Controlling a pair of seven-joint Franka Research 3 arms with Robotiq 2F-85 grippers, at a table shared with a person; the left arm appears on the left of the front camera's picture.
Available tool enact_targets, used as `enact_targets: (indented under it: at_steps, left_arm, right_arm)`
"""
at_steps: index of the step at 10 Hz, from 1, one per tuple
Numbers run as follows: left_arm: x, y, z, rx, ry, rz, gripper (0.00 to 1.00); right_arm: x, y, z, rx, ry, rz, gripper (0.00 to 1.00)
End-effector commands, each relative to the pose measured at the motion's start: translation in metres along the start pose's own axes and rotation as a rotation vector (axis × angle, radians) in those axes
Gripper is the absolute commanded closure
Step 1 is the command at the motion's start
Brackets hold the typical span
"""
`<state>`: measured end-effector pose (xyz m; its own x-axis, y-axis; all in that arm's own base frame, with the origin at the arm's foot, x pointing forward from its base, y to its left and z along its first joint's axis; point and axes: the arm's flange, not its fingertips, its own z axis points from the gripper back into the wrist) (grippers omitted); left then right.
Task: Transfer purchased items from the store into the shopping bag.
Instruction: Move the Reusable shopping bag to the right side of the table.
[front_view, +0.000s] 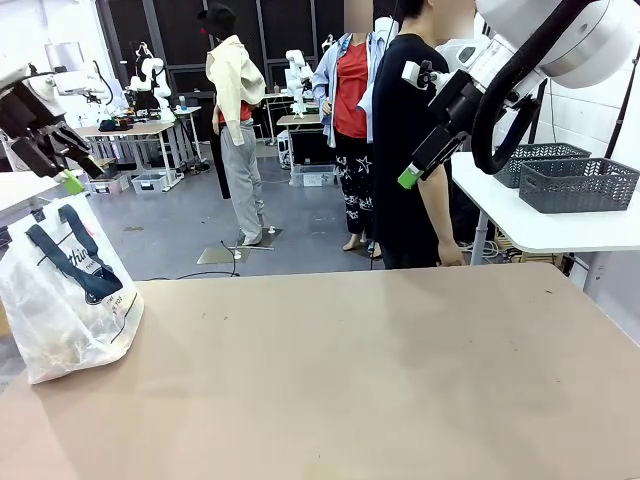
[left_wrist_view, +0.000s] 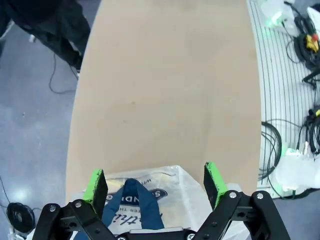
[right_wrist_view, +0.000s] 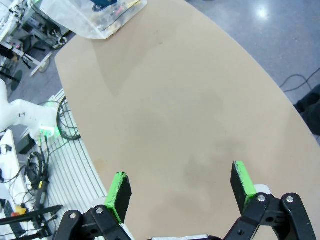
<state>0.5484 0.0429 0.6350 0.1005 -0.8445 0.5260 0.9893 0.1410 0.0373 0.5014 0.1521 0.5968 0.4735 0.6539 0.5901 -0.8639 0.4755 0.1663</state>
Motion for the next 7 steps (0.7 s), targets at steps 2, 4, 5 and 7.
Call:
enact_targets:
  at_steps: [2, 4, 5, 7]
  left_arm:
    - [0.0028, 0.008, -0.0009, 0.011, -0.087, 0.033, 0.0]
    - [0.0046, 0.0058, -0.0041, 0.026, -0.103, 0.095, 0.0]
    - [0.0004, 0.0066, -0.002, 0.005, -0.075, 0.026, 0.0]
    - [0.0004, 0.0066, -0.002, 0.005, -0.075, 0.026, 0.0]
  right_arm:
    - [-0.0006, -0.0009, 0.0, 0.005, -0.003, -0.001, 0.0]
    - [-0.0006, -0.0009, 0.0, 0.005, -0.003, -0.001, 0.0]
    - [-0.0006, -0.0009, 0.0, 0.005, -0.003, -0.001, 0.0]
    - [-0.0006, -0.0009, 0.0, 0.005, -0.003, -0.001, 0.0]
